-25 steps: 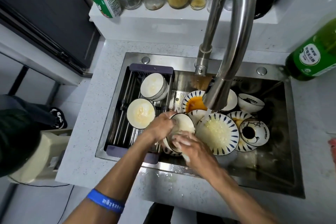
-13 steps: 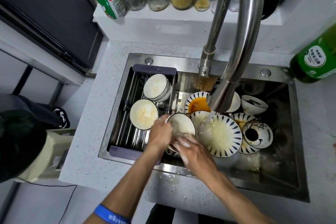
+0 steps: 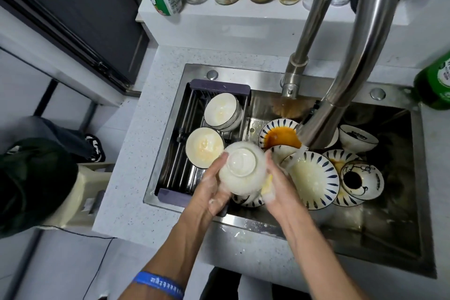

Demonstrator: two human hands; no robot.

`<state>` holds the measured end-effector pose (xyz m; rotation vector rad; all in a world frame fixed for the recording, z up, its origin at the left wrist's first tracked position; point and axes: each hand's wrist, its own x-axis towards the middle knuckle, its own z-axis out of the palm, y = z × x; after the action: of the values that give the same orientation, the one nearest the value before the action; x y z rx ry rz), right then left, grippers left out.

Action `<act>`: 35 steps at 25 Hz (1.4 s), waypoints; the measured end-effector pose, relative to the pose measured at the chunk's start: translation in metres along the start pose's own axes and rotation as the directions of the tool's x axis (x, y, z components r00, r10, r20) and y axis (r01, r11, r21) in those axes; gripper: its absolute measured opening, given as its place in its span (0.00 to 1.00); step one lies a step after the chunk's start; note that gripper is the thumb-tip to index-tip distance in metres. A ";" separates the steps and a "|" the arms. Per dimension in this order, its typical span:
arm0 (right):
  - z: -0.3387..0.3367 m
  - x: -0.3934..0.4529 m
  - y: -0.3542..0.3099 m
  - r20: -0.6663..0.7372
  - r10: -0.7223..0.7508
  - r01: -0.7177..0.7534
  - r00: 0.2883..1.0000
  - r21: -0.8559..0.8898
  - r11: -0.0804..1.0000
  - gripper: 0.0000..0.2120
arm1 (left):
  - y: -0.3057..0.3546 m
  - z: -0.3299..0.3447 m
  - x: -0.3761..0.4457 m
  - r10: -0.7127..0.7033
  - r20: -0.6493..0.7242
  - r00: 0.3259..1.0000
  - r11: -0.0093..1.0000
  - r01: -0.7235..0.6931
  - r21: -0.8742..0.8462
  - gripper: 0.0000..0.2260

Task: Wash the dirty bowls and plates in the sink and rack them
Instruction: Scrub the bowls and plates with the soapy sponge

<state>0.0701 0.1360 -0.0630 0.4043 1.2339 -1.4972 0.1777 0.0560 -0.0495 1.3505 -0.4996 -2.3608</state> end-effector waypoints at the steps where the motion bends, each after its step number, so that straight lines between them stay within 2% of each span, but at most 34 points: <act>1: 0.010 0.005 -0.002 -0.134 -0.027 0.019 0.991 -0.061 0.998 0.20 | 0.002 -0.003 -0.004 -0.002 0.048 0.999 1.000 0.003 -0.013 0.36; 2: 0.018 0.007 -0.002 -0.242 -0.101 0.071 0.965 -0.129 0.989 0.12 | 0.004 -0.006 -0.006 0.005 0.077 0.997 1.000 -0.004 -0.009 0.38; 3: 0.023 0.009 -0.002 -0.255 -0.226 0.177 0.940 -0.202 0.963 0.05 | 0.008 -0.004 -0.012 0.023 0.101 0.995 1.000 -0.025 0.016 0.35; 4: 0.027 0.011 -0.004 -0.178 -0.358 0.302 0.916 -0.279 0.912 0.08 | 0.010 0.000 -0.018 0.049 0.099 0.994 0.995 -0.057 0.079 0.31; 5: 0.029 0.007 -0.008 -0.011 -0.422 0.387 0.907 -0.379 0.841 0.14 | 0.014 0.006 -0.026 0.069 0.077 0.995 0.982 -0.081 0.168 0.28; 6: 0.027 0.001 -0.010 0.183 -0.422 0.457 0.888 -0.447 0.769 0.19 | 0.017 0.011 -0.032 0.093 0.053 0.994 0.965 -0.103 0.243 0.27; 7: 0.024 -0.005 -0.013 0.320 -0.397 0.509 0.860 -0.492 0.706 0.22 | 0.018 0.013 -0.035 0.118 0.061 0.991 0.951 -0.130 0.281 0.26; 8: 0.022 -0.004 -0.018 0.396 -0.356 0.527 0.847 -0.528 0.666 0.23 | 0.017 0.017 -0.036 0.129 0.093 0.987 0.940 -0.152 0.305 0.24; 10: 0.023 0.001 -0.021 0.353 -0.353 0.499 0.866 -0.570 0.653 0.18 | 0.012 0.025 -0.035 0.145 0.138 0.980 0.921 -0.185 0.342 0.16; 12: 0.024 0.002 -0.020 0.372 -0.451 0.574 0.812 -0.648 0.500 0.18 | 0.006 0.023 -0.026 0.200 0.106 0.974 0.907 -0.225 0.356 0.14; 13: 0.026 0.002 -0.022 0.398 -0.453 0.579 0.798 -0.713 0.394 0.18 | 0.003 0.024 -0.026 0.208 0.117 0.971 0.892 -0.237 0.384 0.15; 15: 0.025 0.003 -0.026 0.375 -0.452 0.536 0.810 -0.785 0.309 0.15 | -0.004 0.027 -0.026 0.211 0.140 0.968 0.852 -0.252 0.459 0.12; 16: 0.025 0.000 -0.027 0.431 -0.444 0.574 0.785 -0.775 0.263 0.15 | -0.005 0.025 -0.024 0.230 0.130 0.965 0.841 -0.264 0.472 0.10; 17: 0.025 -0.005 -0.021 0.557 -0.452 0.678 0.697 -0.718 0.159 0.14 | -0.001 0.023 -0.020 0.231 0.117 0.966 0.831 -0.258 0.492 0.11; 18: 0.026 -0.008 -0.019 0.610 -0.454 0.726 0.649 -0.675 0.132 0.14 | 0.004 0.025 -0.018 0.222 0.117 0.968 0.822 -0.251 0.511 0.12; 19: 0.025 -0.007 -0.021 0.582 -0.477 0.729 0.659 -0.650 0.214 0.13 | 0.007 0.026 -0.019 0.207 0.162 0.965 0.799 -0.262 0.541 0.11; 20: 0.025 -0.007 -0.026 0.461 -0.511 0.677 0.725 -0.611 0.410 0.12 | 0.007 0.027 -0.019 0.210 0.236 0.949 0.746 -0.312 0.588 0.11; 21: 0.026 -0.004 -0.032 0.317 -0.495 0.587 0.809 -0.486 0.647 0.11 | 0.001 0.025 -0.018 0.233 0.316 0.920 0.655 -0.388 0.648 0.12; 22: 0.024 -0.003 -0.034 0.225 -0.424 0.479 0.877 -0.352 0.804 0.11 | -0.008 0.026 -0.022 0.283 0.341 0.896 0.550 -0.443 0.707 0.11; 23: 0.026 -0.006 -0.032 0.165 -0.401 0.432 0.901 -0.269 0.861 0.11 | -0.015 0.028 -0.026 0.362 0.312 0.878 0.474 -0.462 0.749 0.09; 24: 0.034 -0.012 -0.032 0.136 -0.425 0.446 0.895 -0.286 0.848 0.11 | -0.019 0.028 -0.026 0.431 0.231 0.872 0.484 -0.440 0.756 0.08; 25: 0.041 -0.016 -0.028 0.142 -0.533 0.536 0.834 -0.434 0.724 0.12 | -0.019 0.030 -0.027 0.473 0.182 0.862 0.526 -0.442 0.727 0.07; 26: 0.044 -0.020 -0.020 0.224 -0.630 0.637 0.744 -0.523 0.566 0.13 | -0.017 0.028 -0.024 0.470 0.173 0.866 0.571 -0.447 0.689 0.07; 27: 0.042 -0.021 -0.013 0.292 -0.681 0.677 0.671 -0.615 0.404 0.14 | -0.011 0.029 -0.025 0.447 0.193 0.873 0.597 -0.452 0.662 0.07; 28: 0.043 -0.022 -0.014 0.339 -0.685 0.696 0.645 -0.630 0.343 0.15 | -0.005 0.030 -0.025 0.413 0.208 0.886 0.592 -0.435 0.678 0.07; 30: 0.034 -0.009 -0.020 0.377 -0.630 0.681 0.679 -0.644 0.349 0.16 | 0.003 0.030 -0.024 0.351 0.251 0.902 0.582 -0.420 0.696 0.09; 32: 0.034 -0.013 -0.022 0.481 -0.641 0.736 0.599 -0.646 0.203 0.16 | 0.006 0.028 -0.020 0.358 0.272 0.893 0.595 -0.442 0.671 0.12; 33: 0.034 -0.016 -0.021 0.473 -0.643 0.747 0.603 -0.616 0.248 0.15 | 0.005 0.028 -0.022 0.344 0.285 0.894 0.614 -0.444 0.653 0.11; 34: 0.034 -0.017 -0.025 0.402 -0.622 0.722 0.672 -0.542 0.430 0.13 | 0.004 0.033 -0.025 0.333 0.300 0.894 0.615 -0.447 0.649 0.09; 35: 0.033 -0.014 -0.028 0.299 -0.551 0.625 0.779 -0.437 0.647 0.11 | 0.001 0.033 -0.026 0.367 0.335 0.868 0.542 -0.492 0.682 0.08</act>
<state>0.0625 0.1113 -0.0254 -0.5248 1.6838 -1.5973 0.1610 0.0714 -0.0142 1.1130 -1.8066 -1.8618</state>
